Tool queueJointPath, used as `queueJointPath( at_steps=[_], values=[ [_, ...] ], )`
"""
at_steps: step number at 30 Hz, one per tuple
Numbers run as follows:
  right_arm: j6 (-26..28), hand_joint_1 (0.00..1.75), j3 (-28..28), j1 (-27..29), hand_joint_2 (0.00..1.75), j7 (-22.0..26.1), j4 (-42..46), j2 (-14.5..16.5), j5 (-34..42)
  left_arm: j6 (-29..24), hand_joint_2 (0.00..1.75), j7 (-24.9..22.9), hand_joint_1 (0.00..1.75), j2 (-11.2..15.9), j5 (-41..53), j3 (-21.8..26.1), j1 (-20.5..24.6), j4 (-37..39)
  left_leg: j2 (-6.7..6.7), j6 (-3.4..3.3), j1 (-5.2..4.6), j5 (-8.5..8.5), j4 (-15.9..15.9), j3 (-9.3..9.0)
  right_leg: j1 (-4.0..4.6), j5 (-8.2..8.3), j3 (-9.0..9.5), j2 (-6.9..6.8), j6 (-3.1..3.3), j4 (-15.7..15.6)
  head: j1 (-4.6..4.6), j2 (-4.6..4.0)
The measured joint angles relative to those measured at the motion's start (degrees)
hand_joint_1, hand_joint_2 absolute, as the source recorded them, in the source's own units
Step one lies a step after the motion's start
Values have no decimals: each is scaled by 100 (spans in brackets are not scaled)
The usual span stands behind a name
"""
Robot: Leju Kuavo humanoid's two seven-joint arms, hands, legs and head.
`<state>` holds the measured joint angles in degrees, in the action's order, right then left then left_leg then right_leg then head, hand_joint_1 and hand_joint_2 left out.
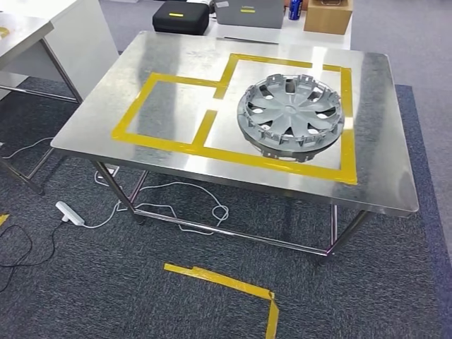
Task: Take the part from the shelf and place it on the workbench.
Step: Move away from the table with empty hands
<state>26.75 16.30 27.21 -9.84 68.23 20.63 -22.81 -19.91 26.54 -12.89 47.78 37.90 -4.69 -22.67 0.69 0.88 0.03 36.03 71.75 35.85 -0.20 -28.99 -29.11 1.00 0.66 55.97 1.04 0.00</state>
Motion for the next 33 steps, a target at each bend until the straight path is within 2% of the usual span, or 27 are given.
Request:
queueJointPath(
  at_steps=[1, 2, 3, 4, 6, 8, 9, 10, 12, 13, 14, 15, 16, 17, 19, 20, 21, 23, 24, 25, 27, 28, 29, 30, 31, 32, 33],
  values=[
    [-47, 0, 5, -10, 0, 20, -38, 0, -18, 5, 0, 3, 0, -1, 17, 24, -1, -1, -17, -11, 2, -165, -159, -77, 2, -1, 0, 49, -1, 12, 0, 0],
    [-85, 0, 11, -17, 0, 34, -62, 0, -35, 10, 0, 4, 0, -1, 38, 46, -1, -4, -72, -30, 3, -390, -480, -227, 3, -2, 2, 100, -3, 23, -1, 0],
    [-124, 0, 19, -28, 0, 53, -84, 1, -54, 15, 0, 4, 0, -1, 55, 71, 0, -9, -208, -58, 11, -571, -834, -394, 2, -2, -18, 151, -10, 31, 1, 0],
    [-170, 0, 28, -47, 0, 77, -105, 1, -74, 21, 0, 6, 0, -4, 81, 98, 2, -14, -346, -82, 22, -687, -1164, -535, 7, -4, -37, 209, -27, 48, 5, 0],
    [-262, 0, 58, -103, 0, 134, -161, 2, -115, 36, 0, 16, 0, -16, 149, 155, 0, -27, -515, -121, 25, -717, -1460, -645, -4, 15, -119, 325, -95, 75, 13, 0],
    [-325, 0, 96, -133, 0, 167, -217, 2, -149, 52, 0, 27, 0, -44, 227, 221, -4, -44, -414, -166, 19, -726, -1510, -640, -26, 37, -188, 429, -177, 84, 11, 0],
    [-340, 0, 109, -128, 0, 172, -237, 1, -161, 60, 0, 30, 0, -61, 263, 251, -1, -60, -349, -200, 25, -742, -1536, -642, -27, -8, -235, 395, -207, 139, 17, 0],
    [-351, 0, 120, -123, 0, 164, -253, 1, -169, 67, 0, 31, 0, -76, 290, 280, 0, -76, -280, -232, 34, -760, -1560, -642, -25, -125, -316, 308, -233, 300, 39, 0],
    [-364, 0, 129, -131, 0, 146, -274, 0, -177, 83, 0, 33, 0, -95, 320, 330, -3, -99, -124, -270, 31, -773, -1578, -632, -25, -522, -623, 65, -277, 962, 81, 0],
    [-372, 0, 131, -140, 0, 138, -282, 0, -178, 86, 0, 33, 0, -99, 321, 357, -8, -101, -43, -277, 21, -772, -1576, -625, -31, -707, -805, -1, -297, 1351, 95, 0],
    [-375, 0, 132, -144, 0, 134, -293, 0, -178, 89, 0, 33, 0, -102, 322, 382, -11, -103, 41, -280, 11, -769, -1574, -621, -36, -803, -926, -35, -313, 1627, 95, 0],
    [-378, 0, 133, -140, 0, 131, -304, 0, -178, 89, 0, 33, 0, -103, 323, 403, -11, -106, 118, -282, 2, -766, -1572, -619, -39, -788, -951, -56, -322, 1708, 94, 0],
    [-381, 0, 137, -134, 0, 128, -314, 0, -178, 89, 0, 32, 0, -106, 323, 414, -8, -111, 185, -282, -5, -764, -1571, -621, -41, -667, -857, -81, -321, 1557, 95, 0],
    [-381, 0, 144, -129, 0, 126, -322, 0, -178, 89, 0, 32, 0, -112, 323, 420, -4, -116, 247, -278, -11, -760, -1571, -629, -40, -473, -645, -137, -310, 1186, 94, 0],
    [-384, 0, 156, -135, 0, 123, -328, 0, -180, 90, 0, 32, 0, -125, 330, 426, 1, -128, 342, -252, -34, -745, -1564, -656, -23, -170, -195, -362, -256, 357, 92, 0],
    [-387, 0, 157, -141, 0, 120, -329, 0, -182, 94, 0, 32, 0, -132, 345, 432, 4, -137, 380, -228, -45, -736, -1558, -672, -10, -99, -62, -438, -225, 106, 81, 0],
    [-392, 0, 157, -145, 0, 115, -332, 0, -184, 101, 0, 32, 0, -137, 362, 441, 6, -148, 413, -200, -50, -730, -1555, -686, 4, -88, -23, -471, -196, 15, 75, 0],
    [-399, 0, 162, -135, 0, 101, -336, 0, -186, 114, 0, 32, 0, -150, 394, 461, 10, -172, 482, -133, -39, -724, -1558, -709, 19, -55, -37, -368, -138, 3, 66, 0],
    [-400, 0, 168, -127, 0, 94, -338, 0, -186, 117, 0, 33, 0, -155, 398, 468, 11, -182, 453, -94, -28, -685, -1532, -706, 12, -30, -27, -321, -107, -15, 65, 0],
    [-402, 0, 175, -121, 0, 88, -340, 0, -186, 120, 0, 33, 0, -160, 401, 478, 10, -190, 368, -57, -19, -586, -1431, -670, -1, 1, -19, -270, -73, -34, 58, 0],
    [-413, 0, 185, -123, 0, 80, -344, 1, -188, 131, 0, 34, 0, -162, 425, 510, 2, -199, 113, -5, 8, -197, -857, -435, -24, 50, -12, -162, -23, -51, 41, 0],
    [-423, 0, 188, -126, 0, 76, -347, 2, -189, 140, 0, 34, 0, -162, 451, 531, -6, -200, 32, 6, 17, 10, -446, -259, -25, 62, -26, -97, -9, -48, 37, 0],
    [-434, 0, 191, -126, 0, 75, -352, 2, -191, 149, 0, 34, 0, -162, 481, 549, -15, -201, -3, 13, 25, 136, -99, -107, -24, 68, -35, -26, -3, -44, 37, 0],
    [-447, 0, 195, -124, 0, 75, -357, 2, -192, 156, 0, 34, 0, -162, 511, 567, -23, -201, -16, 16, 29, 142, 85, -23, -23, 71, -39, 48, -3, -37, 39, 0],
    [-464, 0, 199, -124, 0, 77, -362, 2, -193, 162, 0, 36, 0, -162, 549, 588, -28, -202, -23, 16, 35, 18, 34, -40, -24, 71, -40, 126, -5, -25, 38, 0],
    [-484, 0, 202, -125, 0, 81, -368, 2, -196, 166, 0, 40, 0, -162, 582, 612, -27, -203, -50, 13, 44, -199, -226, -152, -25, 68, -38, 204, -11, -9, 38, 0],
    [-508, 0, 205, -128, 0, 87, -374, 2, -200, 168, 0, 50, 0, -162, 621, 642, -21, -204, -159, 7, 61, -436, -609, -315, -27, 64, -48, 279, -22, 11, 38, 0]
  ],
)
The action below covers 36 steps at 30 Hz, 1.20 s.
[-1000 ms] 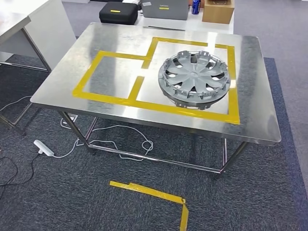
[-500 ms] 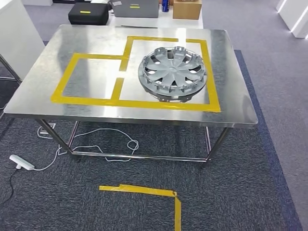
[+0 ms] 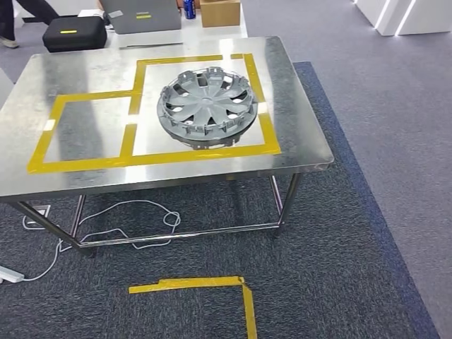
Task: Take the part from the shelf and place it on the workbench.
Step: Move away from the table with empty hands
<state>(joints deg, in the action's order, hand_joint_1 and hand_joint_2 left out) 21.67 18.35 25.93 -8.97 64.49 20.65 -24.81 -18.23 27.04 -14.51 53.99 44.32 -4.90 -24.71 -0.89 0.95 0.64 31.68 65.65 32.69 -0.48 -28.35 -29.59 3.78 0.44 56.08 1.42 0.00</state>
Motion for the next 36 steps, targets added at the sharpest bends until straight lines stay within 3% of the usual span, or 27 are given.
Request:
queueJointPath(
  at_steps=[1, 3, 5, 6, 8, 10, 11, 12, 13, 14, 17, 18, 20, 21, 23, 25, 27, 28, 30, 32, 34, 36],
  values=[
    [-26, 0, 3, -9, 0, 8, -7, 0, -8, 1, 0, 15, 0, -2, 36, 34, 9, -1, -127, -11, 18, -166, -368, -156, 9, -11, -14, 72, -22, 34, 1, 0],
    [-76, 0, 11, -36, 0, 37, -24, -1, -35, -7, 0, 55, 0, -8, 104, 101, 35, -1, -313, -41, 34, -268, -780, -317, 10, -9, -85, 198, -93, 84, 5, 0],
    [-120, 0, 31, -56, 0, 78, -52, -1, -72, -20, 0, 81, 0, -17, 163, 166, 59, -1, -243, -101, 18, -250, -830, -316, -9, 19, -177, 307, -181, 89, 8, 0],
    [-139, 0, 51, -58, 0, 92, -72, -1, -90, -27, 0, 85, 0, -20, 187, 193, 72, -1, -182, -142, 18, -269, -852, -312, -17, 9, -216, 281, -214, 109, 11, 0],
    [-167, 0, 97, -78, 0, 110, -110, -1, -127, -34, 0, 94, 0, -24, 230, 240, 97, -1, -41, -227, 22, -306, -900, -305, -9, -202, -385, 27, -256, 407, 48, 0],
    [-194, 0, 136, -124, 0, 114, -143, -2, -156, -31, 0, 104, 0, -27, 276, 301, 105, -1, 122, -263, -1, -314, -905, -281, -6, -618, -726, -258, -279, 1129, 86, 0],
    [-207, 0, 150, -144, 0, 111, -160, -2, -166, -24, 0, 109, 0, -27, 296, 337, 101, -1, 214, -265, -12, -314, -903, -271, -10, -776, -886, -307, -290, 1488, 93, 0],
    [-215, 0, 162, -154, 0, 102, -174, -2, -173, -16, 0, 113, 0, -27, 314, 369, 100, -1, 302, -265, -20, -313, -902, -266, -12, -836, -968, -328, -297, 1697, 92, 0],
    [-221, 0, 168, -153, 0, 90, -187, -2, -179, -8, 0, 115, 0, -27, 331, 399, 102, -1, 381, -265, -24, -313, -902, -265, -13, -789, -942, -343, -298, 1699, 93, 0],
    [-224, 0, 174, -150, 0, 75, -198, -2, -186, -1, 0, 115, 0, -28, 347, 426, 108, -1, 453, -262, -26, -311, -901, -269, -12, -639, -779, -377, -292, 1443, 93, 0],
    [-225, 0, 192, -170, 0, 55, -220, -2, -196, 5, 0, 116, 0, -38, 372, 477, 122, -1, 623, -209, -58, -285, -891, -308, 13, -211, -85, -704, -237, 266, 89, 0],
    [-227, 0, 193, -180, 0, 56, -224, -2, -195, 6, 0, 119, 0, -40, 374, 488, 124, -1, 665, -180, -71, -277, -887, -325, 25, -176, 6, -770, -212, 93, 76, 0],
    [-230, 0, 194, -174, 0, 54, -231, -2, -189, 11, 0, 129, 0, -45, 378, 507, 136, -1, 756, -114, -67, -275, -894, -359, 43, -156, 2, -693, -149, 40, 58, 0],
    [-230, 0, 196, -160, 0, 45, -232, -2, -186, 19, 0, 133, 0, -48, 383, 515, 144, -1, 742, -77, -54, -257, -885, -370, 39, -138, 12, -641, -116, 27, 55, 0],
    [-226, 0, 200, -140, 0, 5, -233, -2, -180, 47, 0, 137, 0, -55, 406, 539, 147, -2, 509, -13, -28, -57, -666, -295, 23, -89, 36, -534, -48, -2, 38, 0],
    [-225, 0, 199, -144, 0, -40, -233, -1, -180, 83, 0, 131, 0, -59, 446, 586, 126, -4, 222, 9, -13, 338, -14, -20, 24, -57, 30, -407, -8, -6, 16, 0],
    [-228, 0, 197, -141, 0, -68, -233, 0, -181, 117, 0, 121, 0, -63, 478, 631, 95, -15, 149, 1, -11, 553, 609, 263, 42, -47, 20, -248, 8, -1, 15, 0],
    [-232, 0, 198, -132, 0, -79, -233, 0, -181, 137, 0, 116, 0, -67, 488, 649, 84, -29, 141, -12, -12, 487, 667, 301, 50, -46, 23, -165, 9, 3, 15, 0],
    [-250, 0, 198, -113, 0, -105, -233, 0, -181, 183, 0, 105, 0, -81, 512, 687, 72, -77, 38, -56, -12, 70, 191, 118, 56, -47, 37, 1, 8, 13, 16, 0],
    [-276, 0, 194, -114, 0, -125, -232, 0, -186, 229, 0, 93, 0, -98, 547, 737, 63, -132, -281, -115, -3, -280, -488, -155, 61, -56, 13, 149, -14, 35, 20, 0],
    [-303, 0, 191, -115, 0, -136, -230, 0, -196, 264, 0, 78, 0, -116, 578, 781, 57, -183, -460, -144, -4, -323, -790, -265, 45, -49, -65, 281, -74, 61, 17, 0],
    [-321, 0, 191, -91, 0, -147, -228, 1, -202, 281, 0, 72, 0, -142, 594, 807, 58, -237, -348, -173, -7, -317, -873, -283, 13, -34, -139, 381, -151, 72, 13, 0]
  ],
)
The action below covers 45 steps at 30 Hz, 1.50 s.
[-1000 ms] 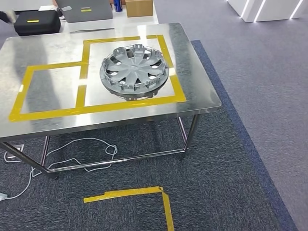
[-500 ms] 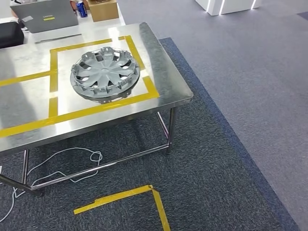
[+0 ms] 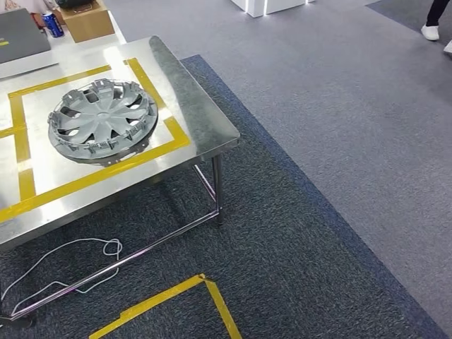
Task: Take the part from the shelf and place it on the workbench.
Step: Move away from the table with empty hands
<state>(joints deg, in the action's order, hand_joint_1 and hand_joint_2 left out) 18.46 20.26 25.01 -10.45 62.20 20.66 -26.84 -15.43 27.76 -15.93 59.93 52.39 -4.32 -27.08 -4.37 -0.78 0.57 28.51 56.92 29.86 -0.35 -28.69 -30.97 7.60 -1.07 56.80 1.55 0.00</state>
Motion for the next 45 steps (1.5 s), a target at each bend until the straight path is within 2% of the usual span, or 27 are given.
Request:
queueJointPath(
  at_steps=[2, 4, 6, 7, 8, 11, 13, 15, 18, 20, 22, 23, 24, 25, 27, 29, 31, 32, 33, 34, 36, 37, 38, 39, 41, 43, 45],
  values=[
    [-2, 0, 1, 15, 0, -7, 0, 0, -2, 7, 0, 2, 0, -20, 3, 15, -2, -42, 160, -57, 10, -32, -72, -21, 2, -141, -127, -198, -50, 197, 21, 0],
    [-2, 0, 1, -7, 0, -8, 0, -1, -4, 13, 0, 2, 0, -25, 4, 42, -16, -61, 354, -93, 4, -37, -98, -29, 9, -504, -443, -543, -89, 829, 48, 0],
    [-3, 0, 0, -17, 0, -9, 0, -1, -5, 15, 0, 2, 0, -26, 4, 67, -28, -67, 545, -102, -7, -26, -95, -22, -9, -784, -774, -682, -135, 1503, 59, 0],
    [-3, 0, 0, -9, 0, -10, 0, -1, -5, 16, 0, 2, 0, -26, 4, 73, -30, -71, 633, -99, -9, -20, -93, -22, -23, -774, -814, -709, -154, 1600, 59, 0],
    [-4, 0, 1, 1, 0, -12, 0, -1, -5, 16, 0, 2, 0, -27, 4, 75, -28, -75, 709, -91, -9, -11, -91, -26, -37, -657, -731, -741, -168, 1462, 61, 0],
    [-11, 0, 4, -4, 0, -10, 0, -2, -8, 22, 0, 2, 0, -29, 14, 81, -24, -85, 897, -23, -21, 33, -69, -70, -60, -176, -83, -1034, -167, 320, 60, 0],
    [-21, 0, 2, -18, 0, -1, -1, -1, -19, 26, 0, 3, 0, -28, 32, 96, -19, -93, 977, 48, -38, 56, -52, -106, -43, -96, 99, -1130, -111, -5, 27, 0],
    [-31, 0, 5, -8, 0, 14, -3, -1, -38, 30, 0, 12, 0, -29, 74, 110, -2, -102, 1035, 122, -18, 69, -50, -134, -24, -75, 84, -1023, -34, -5, 0, 0],
    [-59, 0, 22, -9, 0, 38, -4, -1, -64, 32, 0, 45, 0, -23, 138, 139, 10, -107, 777, 207, 23, 282, 161, -80, -38, -29, 109, -892, 64, -26, -11, 0],
    [-83, 0, 28, -32, 0, 46, -5, -1, -75, 33, 0, 62, 0, -20, 168, 184, 8, -107, 577, 211, 26, 608, 703, 153, -30, -9, 100, -803, 101, -25, -15, 0],
    [-97, 0, 35, -51, 0, 49, -6, -1, -79, 34, 0, 70, 0, -20, 191, 232, 5, -105, 501, 202, 23, 891, 1413, 488, -10, 5, 89, -671, 125, -23, -14, 0],
    [-99, 0, 41, -54, 0, 48, -8, -1, -79, 34, 0, 71, 0, -20, 194, 248, 3, -105, 490, 190, 22, 899, 1605, 592, 1, 7, 89, -594, 129, -22, -14, 0],
    [-102, 0, 47, -54, 0, 48, -9, -1, -79, 34, 0, 72, 0, -20, 195, 257, 3, -105, 479, 171, 21, 782, 1575, 598, 11, 8, 95, -513, 131, -21, -12, 0],
    [-104, 0, 52, -54, 0, 48, -11, -1, -79, 34, 0, 73, 0, -20, 197, 264, 4, -105, 448, 144, 18, 575, 1348, 513, 17, 9, 106, -430, 131, -21, -11, 0],
    [-115, 0, 58, -63, 0, 48, -19, -1, -80, 33, 0, 83, 0, -17, 214, 290, 4, -105, 213, 77, 14, 137, 612, 214, 31, 6, 115, -274, 118, -7, -11, 0],
    [-130, 0, 61, -78, 0, 48, -27, -1, -82, 30, 0, 94, 0, -16, 238, 334, 16, -105, 1, 40, 10, 0, 139, 31, 31, 8, 67, -137, 71, 20, -9, 0],
    [-141, 0, 62, -74, 0, 47, -36, -1, -85, 25, 0, 101, 0, -22, 268, 368, 43, -105, 36, 15, 2, 18, 36, 2, 10, 26, -18, -24, -4, 20, -7, 0],
    [-144, 0, 67, -64, 0, 46, -41, -1, -86, 22, 0, 103, 0, -26, 282, 378, 58, -105, 99, -13, 3, -1, 8, -5, 2, 16, -52, -55, -34, 36, -5, 0],
    [-147, 0, 73, -60, 0, 45, -45, -1, -89, 19, 0, 105, 0, -29, 296, 385, 69, -105, 171, -46, 9, -21, -25, -11, 2, -52, -111, -171, -63, 120, 10, 0],
    [-151, 0, 79, -68, 0, 45, -49, -1, -91, 17, 0, 107, 0, -32, 303, 394, 73, -105, 256, -77, 15, -37, -57, -16, 8, -188, -207, -330, -88, 316, 32, 0],
    [-174, 0, 89, -94, 0, 43, -52, -1, -97, 17, 0, 109, 0, -32, 309, 421, 68, -104, 436, -109, 5, -38, -72, -14, 4, -585, -535, -629, -138, 1000, 66, 0],
    [-192, 0, 92, -100, 0, 42, -54, -1, -102, 17, 0, 110, 0, -31, 311, 439, 66, -103, 528, -114, 0, -32, -70, -10, -5, -739, -703, -677, -163, 1353, 69, 0],
    [-216, 0, 97, -98, 0, 42, -57, -1, -109, 17, 0, 113, 0, -32, 316, 459, 69, -101, 613, -113, -3, -26, -68, -8, -17, -795, -803, -698, -184, 1570, 67, 0],
    [-242, 0, 104, -92, 0, 45, -63, -1, -120, 17, 0, 117, 0, -32, 325, 477, 75, -97, 691, -108, -3, -19, -66, -8, -31, -742, -801, -718, -203, 1584, 69, 0],
    [-291, 0, 126, -91, 0, 62, -80, -2, -148, 16, 0, 133, 0, -33, 348, 498, 90, -87, 827, -76, 3, 5, -56, -28, -60, -395, -460, -837, -230, 980, 71, 0],
    [-327, 0, 143, -115, 0, 90, -97, -2, -176, 10, 0, 159, 0, -29, 370, 515, 98, -78, 935, -14, -11, 44, -32, -61, -65, -134, -61, -1047, -204, 271, 64, 0],
    [-353, 0, 150, -134, 0, 115, -114, -1, -192, 2, 0, 182, 0, -23, 387, 537, 108, -72, 1017, 52, -30, 70, -14, -96, -48, -90, 44, -1104, -129, 62, 47, 0]
  ],
)
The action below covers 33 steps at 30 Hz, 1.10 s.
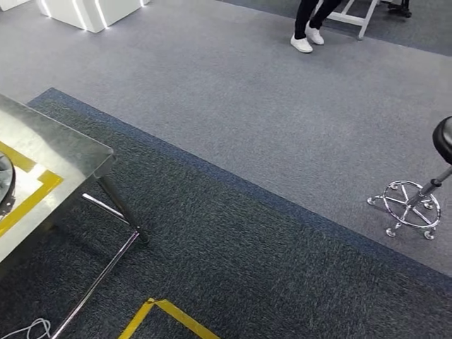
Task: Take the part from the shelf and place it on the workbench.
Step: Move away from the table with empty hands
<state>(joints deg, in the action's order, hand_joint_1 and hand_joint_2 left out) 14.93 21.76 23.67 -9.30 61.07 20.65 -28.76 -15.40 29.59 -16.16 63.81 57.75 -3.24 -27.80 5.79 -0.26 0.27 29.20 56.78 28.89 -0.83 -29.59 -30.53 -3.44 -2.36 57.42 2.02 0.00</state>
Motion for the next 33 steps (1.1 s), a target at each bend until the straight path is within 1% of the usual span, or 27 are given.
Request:
queueJointPath(
  at_steps=[2, 3, 4, 5, 6, 7, 8, 9, 10, 11, 12, 13, 14, 15, 17, 18, 19, 20, 21, 22, 23, 24, 25, 27, 28, 29, 33],
  values=[
    [-19, 0, 17, 2, 0, 13, -21, 1, -5, -3, 0, 15, 0, 2, 18, 11, 20, 2, 42, 67, 15, 23, 8, -29, 4, 21, -17, 104, 76, -5, -7, 0],
    [-27, 0, 31, 5, 0, 16, -29, 1, -8, -3, 0, 20, 0, 3, 26, 15, 30, 3, -38, 101, 30, 83, 58, -20, -1, 33, -17, 153, 111, -9, -10, 0],
    [-36, 0, 45, 4, 0, 20, -38, 1, -11, -3, 0, 24, 0, 4, 33, 22, 37, 3, -163, 129, 41, 205, 205, 34, -9, 49, -5, 206, 142, -18, -19, 0],
    [-46, 0, 57, -4, 0, 26, -45, 1, -16, -3, 0, 26, 0, 6, 39, 32, 40, 6, -315, 147, 48, 385, 480, 151, -14, 63, 7, 261, 168, -23, -27, 0],
    [-56, 0, 68, -19, 0, 31, -55, 1, -23, -3, 0, 27, 0, 8, 45, 46, 39, 10, -442, 148, 47, 591, 859, 321, -7, 71, 0, 321, 185, -22, -36, 0],
    [-63, 0, 78, -35, 0, 36, -67, 1, -30, -3, 0, 27, 0, 10, 51, 63, 37, 18, -497, 140, 45, 765, 1265, 515, 4, 76, -6, 392, 196, -22, -38, 0],
    [-68, 0, 88, -47, 0, 38, -80, 1, -36, -3, 0, 27, 0, 12, 56, 80, 34, 26, -517, 125, 41, 846, 1572, 672, 17, 78, -8, 471, 203, -21, -38, 0],
    [-71, 0, 98, -52, 0, 38, -91, 1, -40, -3, 0, 27, 0, 14, 62, 93, 31, 32, -525, 102, 35, 804, 1689, 751, 31, 80, -4, 551, 208, -20, -39, 0],
    [-73, 0, 105, -53, 0, 38, -102, 1, -44, -3, 0, 27, 0, 14, 69, 103, 30, 36, -543, 70, 28, 648, 1585, 730, 44, 80, 4, 635, 209, -19, -37, 0],
    [-74, 0, 111, -54, 0, 39, -111, 1, -49, -3, 0, 27, 0, 14, 79, 108, 30, 38, -598, 30, 19, 407, 1278, 613, 52, 81, 15, 717, 209, -19, -37, 0],
    [-75, 0, 115, -56, 0, 41, -121, 2, -54, -3, 0, 27, 0, 18, 89, 114, 32, 39, -750, -16, 10, 175, 886, 459, 54, 81, 19, 791, 206, -18, -35, 0],
    [-78, 0, 120, -65, 0, 43, -131, 3, -61, -3, 0, 28, 0, 21, 96, 121, 34, 43, -911, -57, 11, 12, 523, 314, 61, 81, 15, 867, 200, -9, -32, 0],
    [-80, 0, 125, -74, 0, 47, -139, 4, -67, -3, 0, 29, 0, 26, 101, 130, 35, 47, -1044, -78, 9, -71, 266, 211, 59, 85, -5, 935, 185, -2, -34, 0],
    [-82, 0, 129, -81, 0, 51, -146, 5, -75, -3, 0, 31, 0, 30, 102, 137, 39, 52, -1126, -89, 7, -80, 141, 166, 50, 95, -38, 1002, 159, 1, -33, 0],
    [-84, 0, 143, -77, 0, 57, -160, 4, -101, -3, 0, 34, 0, 30, 101, 145, 49, 58, -1027, -94, 9, -75, 69, 143, 34, 115, -110, 1118, 90, -7, -37, 0],
    [-83, 0, 156, -69, 0, 61, -166, 4, -122, -3, 0, 37, 0, 29, 101, 147, 59, 60, -956, -110, 16, -92, 33, 132, 33, 88, -145, 1062, 61, 22, -31, 0],
    [-83, 0, 171, -67, 0, 66, -172, 3, -151, -3, 0, 39, 0, 27, 101, 149, 66, 64, -880, -130, 27, -108, -3, 120, 38, 13, -200, 939, 40, 114, -19, 0],
    [-83, 0, 194, -78, 0, 74, -178, 3, -182, -3, 0, 42, 0, 27, 101, 151, 69, 73, -793, -147, 37, -119, -31, 112, 41, -131, -299, 764, 23, 330, -2, 0],
    [-83, 0, 220, -97, 0, 83, -186, 3, -217, -3, 0, 45, 0, 30, 102, 154, 68, 86, -698, -159, 31, -118, -36, 109, 39, -330, -462, 579, 2, 668, 9, 0],
    [-84, 0, 245, -119, 0, 90, -196, 3, -249, -3, 0, 49, 0, 33, 102, 159, 62, 102, -598, -168, 25, -113, -34, 111, 33, -524, -646, 476, -21, 1051, 18, 0],
    [-85, 0, 269, -132, 0, 92, -207, 3, -275, -3, 0, 54, 0, 40, 102, 168, 58, 118, -495, -171, 20, -107, -32, 114, 25, -662, -804, 421, -45, 1388, 18, 0],
    [-85, 0, 287, -131, 0, 89, -216, 3, -296, -3, 0, 62, 0, 46, 104, 176, 58, 134, -401, -171, 18, -100, -31, 114, 19, -691, -875, 395, -64, 1556, 16, 0],
    [-85, 0, 302, -118, 0, 81, -222, 3, -308, -2, 0, 73, 0, 50, 107, 184, 65, 149, -323, -167, 17, -92, -29, 110, 14, -594, -816, 371, -76, 1474, 18, 0],
    [-85, 0, 325, -94, 0, 60, -227, 3, -317, 2, 0, 97, 0, 54, 112, 192, 84, 179, -204, -146, 19, -72, -27, 86, 10, -236, -446, 273, -83, 830, 17, 0],
    [-85, 0, 332, -89, 0, 52, -227, 3, -317, 5, 0, 105, 0, 54, 114, 195, 91, 189, -171, -136, 19, -65, -26, 76, 10, -103, -286, 227, -82, 545, 18, 0],
    [-85, 0, 335, -87, 0, 48, -227, 3, -317, 7, 0, 109, 0, 54, 115, 196, 95, 195, -154, -130, 19, -61, -26, 69, 10, -37, -194, 191, -80, 382, 16, 0],
    [-86, 0, 336, -87, 0, 44, -227, 2, -318, 9, 0, 111, 0, 54, 116, 197, 96, 198, -148, -127, 19, -59, -25, 64, 10, -16, -157, 163, -78, 318, 18, 0]
  ],
)
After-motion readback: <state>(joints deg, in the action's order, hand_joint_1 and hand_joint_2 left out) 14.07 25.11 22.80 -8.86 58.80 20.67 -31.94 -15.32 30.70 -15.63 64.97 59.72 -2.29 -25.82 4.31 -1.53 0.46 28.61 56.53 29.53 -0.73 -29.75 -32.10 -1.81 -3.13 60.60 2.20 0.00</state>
